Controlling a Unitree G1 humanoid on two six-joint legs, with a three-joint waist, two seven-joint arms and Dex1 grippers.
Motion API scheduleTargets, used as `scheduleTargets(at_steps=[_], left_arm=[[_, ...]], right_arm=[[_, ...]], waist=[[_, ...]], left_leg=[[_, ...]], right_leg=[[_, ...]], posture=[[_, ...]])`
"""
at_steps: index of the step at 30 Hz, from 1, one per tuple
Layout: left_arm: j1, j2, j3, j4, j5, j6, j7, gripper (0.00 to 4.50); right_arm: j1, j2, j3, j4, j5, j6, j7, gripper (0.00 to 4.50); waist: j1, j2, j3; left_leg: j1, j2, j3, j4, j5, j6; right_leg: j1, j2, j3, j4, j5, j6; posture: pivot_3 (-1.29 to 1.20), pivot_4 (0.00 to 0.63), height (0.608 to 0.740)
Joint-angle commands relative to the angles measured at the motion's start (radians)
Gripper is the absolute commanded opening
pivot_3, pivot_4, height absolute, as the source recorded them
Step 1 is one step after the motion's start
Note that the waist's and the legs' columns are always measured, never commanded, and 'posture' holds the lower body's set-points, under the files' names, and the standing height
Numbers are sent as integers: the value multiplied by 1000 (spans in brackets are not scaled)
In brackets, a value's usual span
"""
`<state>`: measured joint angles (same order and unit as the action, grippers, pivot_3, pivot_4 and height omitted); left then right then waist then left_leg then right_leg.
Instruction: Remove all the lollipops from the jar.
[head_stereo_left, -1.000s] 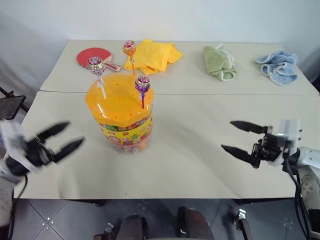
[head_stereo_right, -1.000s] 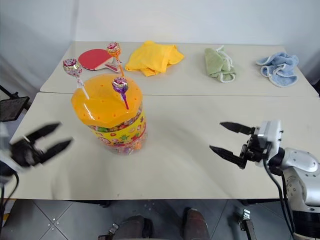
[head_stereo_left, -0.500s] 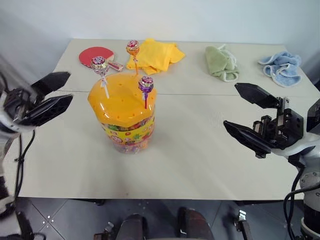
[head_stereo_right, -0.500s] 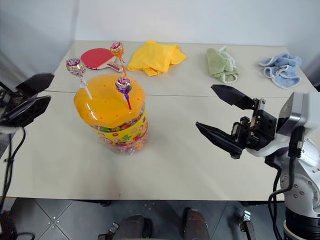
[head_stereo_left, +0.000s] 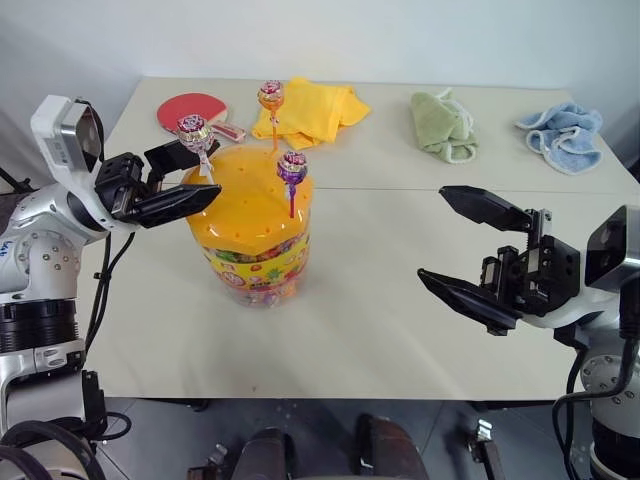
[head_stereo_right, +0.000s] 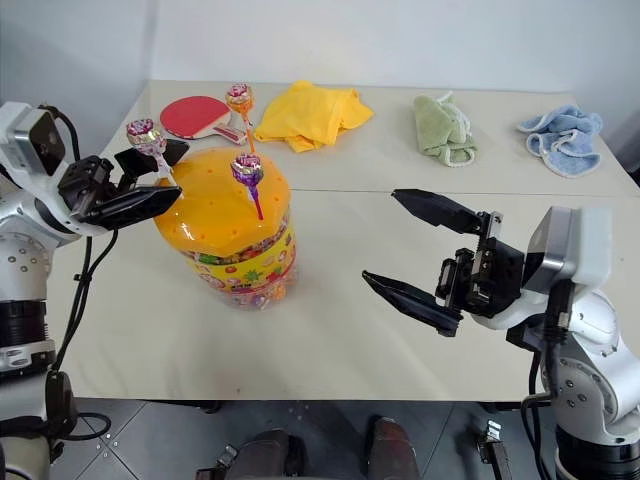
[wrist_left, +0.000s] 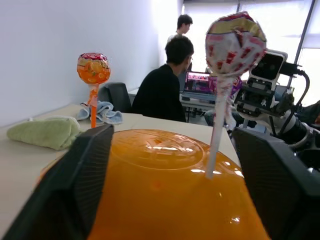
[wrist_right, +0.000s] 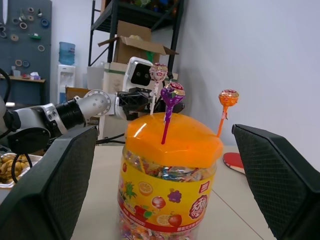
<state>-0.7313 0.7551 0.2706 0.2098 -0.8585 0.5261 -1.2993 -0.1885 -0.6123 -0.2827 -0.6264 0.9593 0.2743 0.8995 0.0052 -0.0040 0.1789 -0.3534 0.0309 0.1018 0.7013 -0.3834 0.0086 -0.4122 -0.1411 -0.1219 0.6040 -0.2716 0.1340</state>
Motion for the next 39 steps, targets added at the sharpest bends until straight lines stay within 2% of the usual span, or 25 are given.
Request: scheduleTargets(at_steps=[1,9,10,14,19,23,24,26,28,30,35,39], left_arm=[[-25,8,-9,-15,-15,48,-40,2728],[-57,0,7,-30,-21,82,-59,221],[-64,-6,16,-32,-32,92,-49,30],[-117,-46,103,-13,-111,146,63,30],[-182,-78,238,24,-165,166,314,30],[-160,25,252,56,-71,243,533,30],[-123,63,230,38,-17,244,564,30],[54,122,225,-66,105,248,668,30],[203,147,277,-127,191,304,837,30],[309,154,330,-157,206,382,909,30],[688,218,314,-317,241,456,783,30],[798,202,348,-364,249,514,798,30]], right_arm=[[1,7,-13,-28,-10,-26,-14,4500],[-11,21,-2,-3,-40,-39,-27,4500],[-11,23,-4,-1,-41,-38,-29,4500],[-12,28,-11,7,-34,-35,-30,4500],[-16,35,-3,20,-27,-37,-13,4500],[-47,32,25,48,-36,-44,45,4500],[-51,28,31,51,-42,-47,66,4500],[-76,29,66,84,-63,-60,121,4500],[-100,40,99,120,-75,-68,161,4500],[-112,44,117,143,-85,-72,187,4500],[-141,48,149,185,-108,-82,244,4500],[-172,60,165,224,-128,-87,266,4500]], waist=[[-1,0,0],[0,0,0],[0,0,0],[1,-1,1],[-5,-2,1],[-12,-2,1],[-14,-2,1],[-25,-1,1],[-30,0,0],[-31,-3,2],[-27,-5,2],[-4,-5,2]], left_leg=[[0,0,0,0,0,0],[0,0,0,0,0,0],[0,0,0,1,0,0],[-1,0,-1,2,0,0],[-1,0,-3,2,0,0],[-1,0,-4,1,0,0],[0,0,-4,1,0,0],[1,0,-4,-2,0,0],[4,0,-6,-4,0,0],[1,0,-6,-3,0,0],[0,1,-6,-3,-1,-1],[0,2,-7,-2,-1,-1]], right_leg=[[0,0,0,0,0,0],[0,0,0,0,0,0],[0,0,0,0,0,0],[0,0,0,0,0,0],[0,0,0,1,0,0],[0,0,-1,1,0,0],[0,0,0,1,0,0],[0,0,1,1,0,0],[0,-1,2,2,0,0],[-1,0,1,2,0,0],[-2,-1,0,2,0,0],[-1,-1,0,1,-1,-1]], posture=[[0,150,740],[0,150,740],[0,150,740],[0,150,740],[0,150,740],[0,150,740],[0,150,740],[0,150,740],[0,150,740],[0,150,740],[0,150,740],[0,150,740]])
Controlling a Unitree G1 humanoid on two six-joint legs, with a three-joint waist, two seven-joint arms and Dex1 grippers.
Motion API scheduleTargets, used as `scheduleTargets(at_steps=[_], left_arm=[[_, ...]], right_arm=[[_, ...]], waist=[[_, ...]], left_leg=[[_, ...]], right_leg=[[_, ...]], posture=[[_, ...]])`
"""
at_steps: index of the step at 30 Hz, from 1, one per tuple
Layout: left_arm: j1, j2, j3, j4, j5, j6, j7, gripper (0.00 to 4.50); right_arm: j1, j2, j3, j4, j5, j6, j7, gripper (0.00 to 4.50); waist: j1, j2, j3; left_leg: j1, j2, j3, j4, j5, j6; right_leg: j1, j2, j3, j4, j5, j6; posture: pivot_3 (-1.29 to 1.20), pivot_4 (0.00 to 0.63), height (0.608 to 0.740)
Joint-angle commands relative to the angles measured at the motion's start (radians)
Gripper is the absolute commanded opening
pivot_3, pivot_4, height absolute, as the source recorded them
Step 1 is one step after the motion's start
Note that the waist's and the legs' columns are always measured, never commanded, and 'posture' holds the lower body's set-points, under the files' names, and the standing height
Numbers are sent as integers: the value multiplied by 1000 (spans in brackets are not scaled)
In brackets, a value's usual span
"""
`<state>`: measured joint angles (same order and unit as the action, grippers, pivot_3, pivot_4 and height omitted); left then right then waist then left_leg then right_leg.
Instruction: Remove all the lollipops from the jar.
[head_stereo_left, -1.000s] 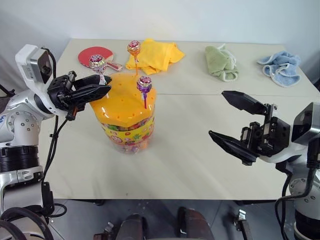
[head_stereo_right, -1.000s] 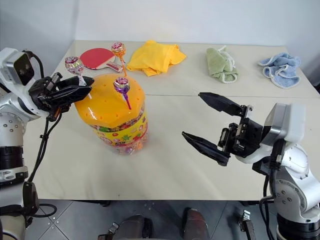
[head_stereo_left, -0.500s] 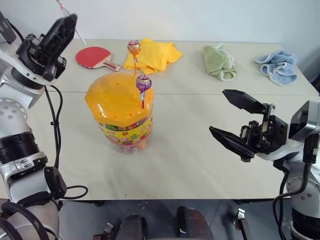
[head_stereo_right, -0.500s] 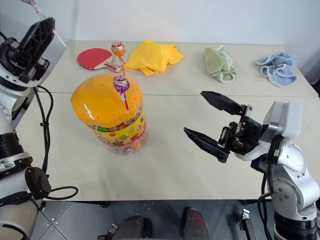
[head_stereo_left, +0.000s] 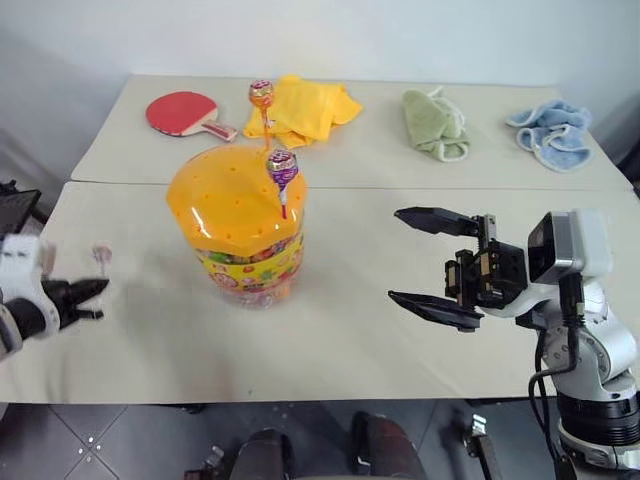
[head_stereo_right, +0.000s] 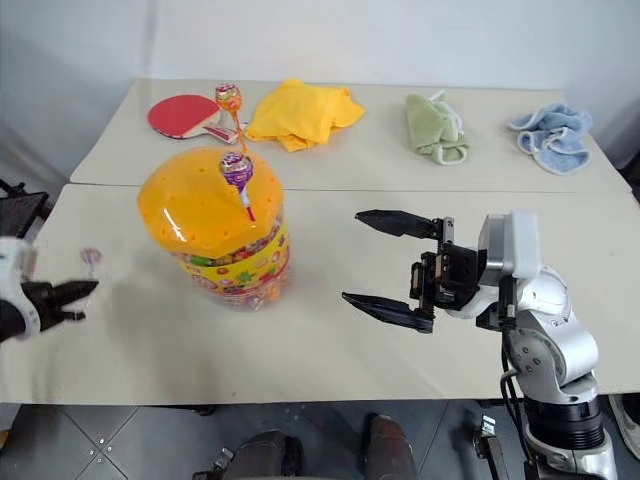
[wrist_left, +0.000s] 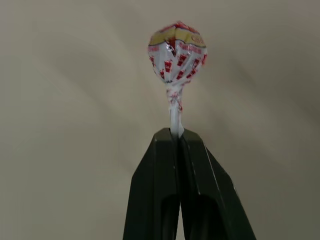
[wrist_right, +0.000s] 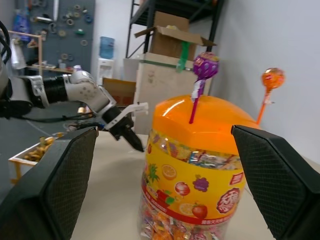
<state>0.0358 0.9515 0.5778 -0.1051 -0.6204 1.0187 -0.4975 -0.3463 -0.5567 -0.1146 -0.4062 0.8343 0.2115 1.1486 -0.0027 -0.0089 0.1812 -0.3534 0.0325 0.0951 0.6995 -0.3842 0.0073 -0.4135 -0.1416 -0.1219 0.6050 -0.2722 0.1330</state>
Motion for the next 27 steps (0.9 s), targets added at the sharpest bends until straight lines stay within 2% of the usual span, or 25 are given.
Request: scheduleTargets(at_steps=[1,2,5,7,12,13,17,19,23,24,27], left_arm=[[45,4,44,-56,15,28,-3,30],[55,3,46,-64,17,34,-2,30],[75,-1,42,-77,22,16,-22,723],[73,-13,44,-76,18,-10,-39,1328],[81,-49,73,-118,-33,-228,-266,2893],[74,-83,97,-116,-53,-313,-331,3192],[30,-173,204,-96,-202,-385,-436,4451],[13,-188,226,-96,-256,-373,-440,4483],[-111,-264,305,-229,-588,-352,-340,4483],[-133,-273,304,-255,-655,-344,-313,4483],[-186,-291,254,-313,-738,-353,-246,4483]], right_arm=[[-18,6,-1,9,-7,-24,20,4500],[-20,7,1,12,-9,-24,23,4500],[-18,7,4,11,-13,-21,25,4500],[-19,7,5,9,-15,-15,20,4500],[-56,-15,12,9,28,112,-47,4500],[-75,-9,20,11,25,120,-53,4500],[-166,34,57,31,14,184,-134,4500],[-203,54,70,47,3,194,-149,4500],[-348,137,164,99,-70,228,-223,4500],[-368,154,174,111,-79,230,-227,4500],[-415,182,205,149,-109,243,-227,4500]], waist=[[5,0,0],[5,0,0],[1,1,0],[1,1,0],[1,1,0],[0,1,0],[-4,1,0],[-5,1,0],[-6,1,0],[-7,1,-1],[-4,1,-1]], left_leg=[[0,0,0,0,0,0],[1,0,0,0,0,0],[1,0,-1,0,0,-1],[1,0,0,-1,0,-1],[0,0,1,-1,0,-1],[0,0,1,0,0,-1],[1,1,1,0,0,-1],[1,1,2,0,0,-1],[0,1,1,1,0,-1],[0,1,0,2,0,-1],[0,-1,-3,2,0,-1]], right_leg=[[0,0,0,0,0,0],[0,0,0,1,-1,-1],[-1,0,1,2,-1,-1],[-1,0,1,2,-1,-1],[-2,0,1,3,-1,-1],[-2,0,1,3,-1,-2],[-3,0,1,3,-1,-2],[-4,0,1,4,-1,-2],[-4,-2,1,6,-1,-2],[-4,-2,1,6,-1,-2],[-4,-5,-1,10,-1,-2]], posture=[[0,150,740],[0,150,740],[0,150,740],[0,150,740],[0,150,740],[0,150,740],[0,150,740],[0,150,740],[0,150,740],[0,150,740],[0,150,740]])
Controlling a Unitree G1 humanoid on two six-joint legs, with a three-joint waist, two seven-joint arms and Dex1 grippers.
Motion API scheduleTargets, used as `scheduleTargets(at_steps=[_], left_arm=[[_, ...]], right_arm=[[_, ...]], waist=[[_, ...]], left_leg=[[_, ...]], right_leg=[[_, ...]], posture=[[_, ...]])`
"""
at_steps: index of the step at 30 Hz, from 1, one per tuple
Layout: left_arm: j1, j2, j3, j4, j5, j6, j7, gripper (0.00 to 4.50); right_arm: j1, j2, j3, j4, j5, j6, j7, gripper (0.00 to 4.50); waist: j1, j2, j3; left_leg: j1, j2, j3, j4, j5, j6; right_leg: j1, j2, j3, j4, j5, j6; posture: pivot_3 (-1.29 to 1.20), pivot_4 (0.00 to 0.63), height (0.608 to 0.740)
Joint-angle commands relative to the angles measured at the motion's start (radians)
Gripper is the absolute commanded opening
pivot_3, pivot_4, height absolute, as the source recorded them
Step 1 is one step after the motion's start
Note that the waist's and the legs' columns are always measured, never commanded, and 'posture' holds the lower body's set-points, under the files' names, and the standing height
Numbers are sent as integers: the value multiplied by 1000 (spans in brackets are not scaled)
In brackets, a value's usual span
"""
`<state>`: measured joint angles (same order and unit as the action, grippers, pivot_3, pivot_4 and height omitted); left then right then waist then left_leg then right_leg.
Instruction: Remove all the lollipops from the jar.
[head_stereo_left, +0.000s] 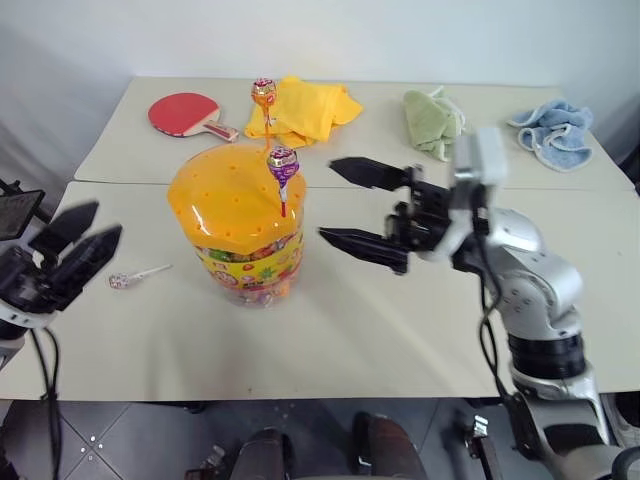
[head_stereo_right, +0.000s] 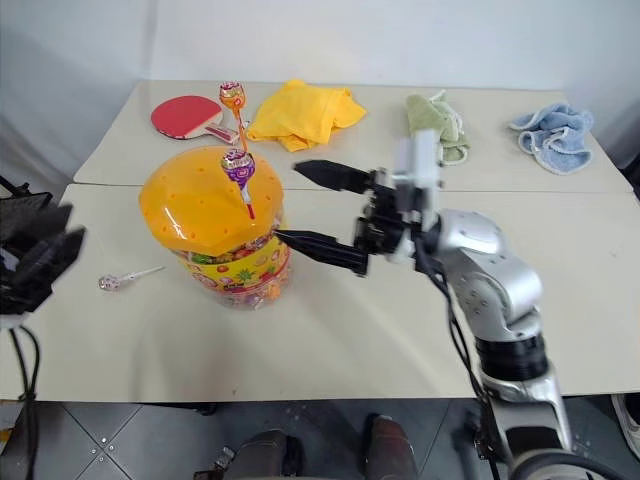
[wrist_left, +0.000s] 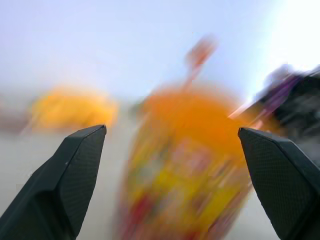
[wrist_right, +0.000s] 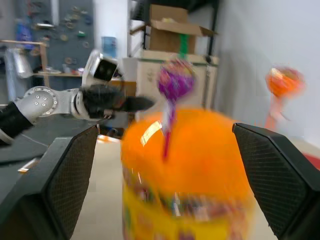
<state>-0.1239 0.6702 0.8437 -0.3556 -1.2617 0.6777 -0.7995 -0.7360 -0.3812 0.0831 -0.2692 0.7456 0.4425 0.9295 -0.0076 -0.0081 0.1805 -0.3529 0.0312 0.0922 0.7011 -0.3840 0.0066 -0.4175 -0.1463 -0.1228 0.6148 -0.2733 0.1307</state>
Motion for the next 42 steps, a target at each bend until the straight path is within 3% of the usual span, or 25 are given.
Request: scheduleTargets(at_steps=[1,7,8,12,22,28,33,35,38,42], left_arm=[[-41,-11,-32,-74,-109,-18,70,4483],[-79,31,-128,-77,-71,-33,30,4483],[-80,40,-133,-66,-61,-36,17,4495],[-69,63,-135,-29,-39,-48,-25,4500],[-33,57,-143,15,24,-95,-108,4500],[-26,51,-148,22,28,-108,-125,4500],[-28,48,-144,20,15,-110,-137,4500],[-18,56,-146,12,16,-103,-151,4500],[-4,83,-142,-1,13,-88,-184,4500],[30,130,-141,-16,34,-80,-240,4500]], right_arm=[[-36,12,14,21,-26,17,-9,4500],[-74,22,39,63,-60,36,15,4500],[-80,27,44,70,-66,39,15,4301],[-97,47,58,88,-85,49,20,3289],[-128,97,62,104,-95,67,22,36],[-132,129,8,128,-39,62,38,8],[-169,130,-215,159,218,149,-21,8],[-168,72,-270,163,245,191,-48,8],[-123,-149,-331,202,206,299,-60,8],[-17,-401,-262,239,30,284,21,8]], waist=[[1,0,0],[-7,0,0],[-12,0,0],[-24,0,0],[-24,0,0],[-25,0,0],[-23,0,0],[-19,1,0],[-15,0,0],[-17,1,0]], left_leg=[[0,-1,0,0,0,0],[0,-1,2,0,0,1],[0,-1,2,0,0,1],[0,0,4,-1,0,1],[-1,0,8,-2,0,0],[-1,0,8,-2,0,0],[-1,1,8,-2,0,0],[-2,0,7,-2,0,0],[-2,0,5,-2,0,0],[-3,0,5,-4,0,0]], right_leg=[[0,-1,0,1,0,0],[0,1,-1,-1,0,0],[0,1,-1,-1,0,0],[0,3,-2,-2,0,0],[0,3,-3,-4,0,0],[0,3,-3,-4,0,0],[0,4,-3,-4,0,0],[1,4,-3,-4,0,0],[2,3,-4,-5,0,0],[2,3,-4,-10,0,0]], posture=[[0,150,740],[0,150,740],[0,150,740],[0,150,740],[0,150,740],[0,150,740],[0,150,740],[0,150,740],[0,150,740],[0,150,740]])
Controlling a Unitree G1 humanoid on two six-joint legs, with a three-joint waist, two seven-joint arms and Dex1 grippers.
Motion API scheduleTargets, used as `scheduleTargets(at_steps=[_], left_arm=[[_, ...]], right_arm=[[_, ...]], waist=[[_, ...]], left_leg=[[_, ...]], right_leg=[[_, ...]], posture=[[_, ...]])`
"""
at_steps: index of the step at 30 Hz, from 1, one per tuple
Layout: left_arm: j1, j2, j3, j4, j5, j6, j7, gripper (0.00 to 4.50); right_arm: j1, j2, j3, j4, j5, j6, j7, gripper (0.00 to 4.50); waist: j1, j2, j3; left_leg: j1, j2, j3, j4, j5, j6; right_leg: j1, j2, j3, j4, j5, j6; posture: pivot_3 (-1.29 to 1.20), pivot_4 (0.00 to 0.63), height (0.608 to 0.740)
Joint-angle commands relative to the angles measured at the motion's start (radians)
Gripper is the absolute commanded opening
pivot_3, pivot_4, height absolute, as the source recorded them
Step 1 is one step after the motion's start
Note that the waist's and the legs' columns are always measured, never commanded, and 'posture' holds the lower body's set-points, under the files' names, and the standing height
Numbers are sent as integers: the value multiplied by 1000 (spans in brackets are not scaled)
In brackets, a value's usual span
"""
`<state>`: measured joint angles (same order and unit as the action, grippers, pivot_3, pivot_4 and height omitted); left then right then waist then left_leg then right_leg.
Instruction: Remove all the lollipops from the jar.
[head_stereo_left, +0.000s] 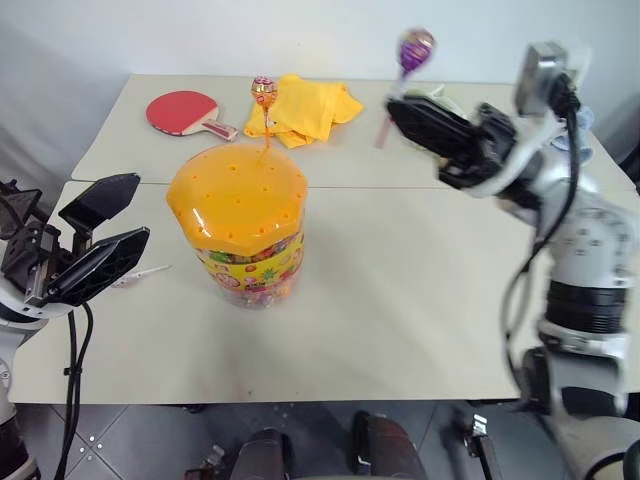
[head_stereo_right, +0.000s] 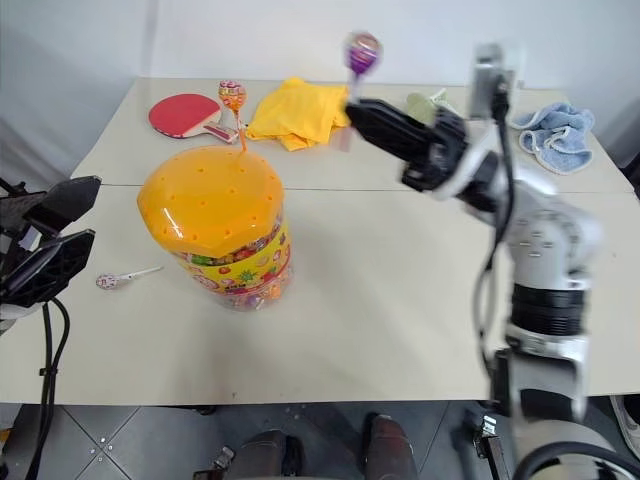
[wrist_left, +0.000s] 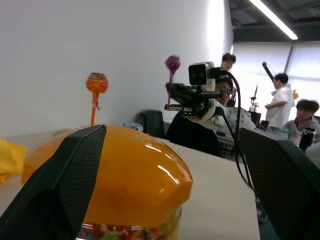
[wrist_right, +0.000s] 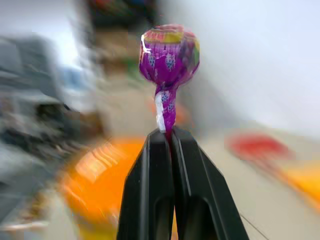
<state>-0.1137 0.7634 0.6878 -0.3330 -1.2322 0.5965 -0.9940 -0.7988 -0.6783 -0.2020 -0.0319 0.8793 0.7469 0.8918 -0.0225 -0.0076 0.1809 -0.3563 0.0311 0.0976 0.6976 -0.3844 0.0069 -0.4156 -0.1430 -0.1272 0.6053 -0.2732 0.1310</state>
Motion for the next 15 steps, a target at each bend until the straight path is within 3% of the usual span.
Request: scheduleTargets(at_steps=[1,4,9,12,15], left_arm=[[67,69,13,-56,50,-3,-93,4500],[152,128,15,-80,127,-28,-202,4500],[117,138,-25,-59,130,-31,-226,4500],[94,128,-40,-50,129,-29,-226,4500],[73,122,-48,-35,132,-29,-219,4500]], right_arm=[[111,-215,89,15,-229,-54,66,8],[257,-397,234,74,-474,-87,43,8],[398,-403,313,217,-632,-295,87,8],[421,-378,291,234,-610,-279,121,8],[458,-378,259,221,-584,-291,179,733]], waist=[[-3,1,0],[-6,1,0],[-6,2,1],[-6,3,0],[-3,3,0]], left_leg=[[0,0,1,-1,0,0],[1,1,5,-3,0,0],[1,2,14,0,1,0],[4,2,17,1,1,1],[4,3,16,1,1,0]], right_leg=[[0,0,0,-1,0,0],[-2,0,1,-2,0,0],[-2,0,3,-7,-1,0],[-1,0,7,-6,-1,0],[-1,0,6,-5,0,0]], posture=[[0,150,740],[0,150,740],[0,150,740],[0,150,740],[0,150,740]])
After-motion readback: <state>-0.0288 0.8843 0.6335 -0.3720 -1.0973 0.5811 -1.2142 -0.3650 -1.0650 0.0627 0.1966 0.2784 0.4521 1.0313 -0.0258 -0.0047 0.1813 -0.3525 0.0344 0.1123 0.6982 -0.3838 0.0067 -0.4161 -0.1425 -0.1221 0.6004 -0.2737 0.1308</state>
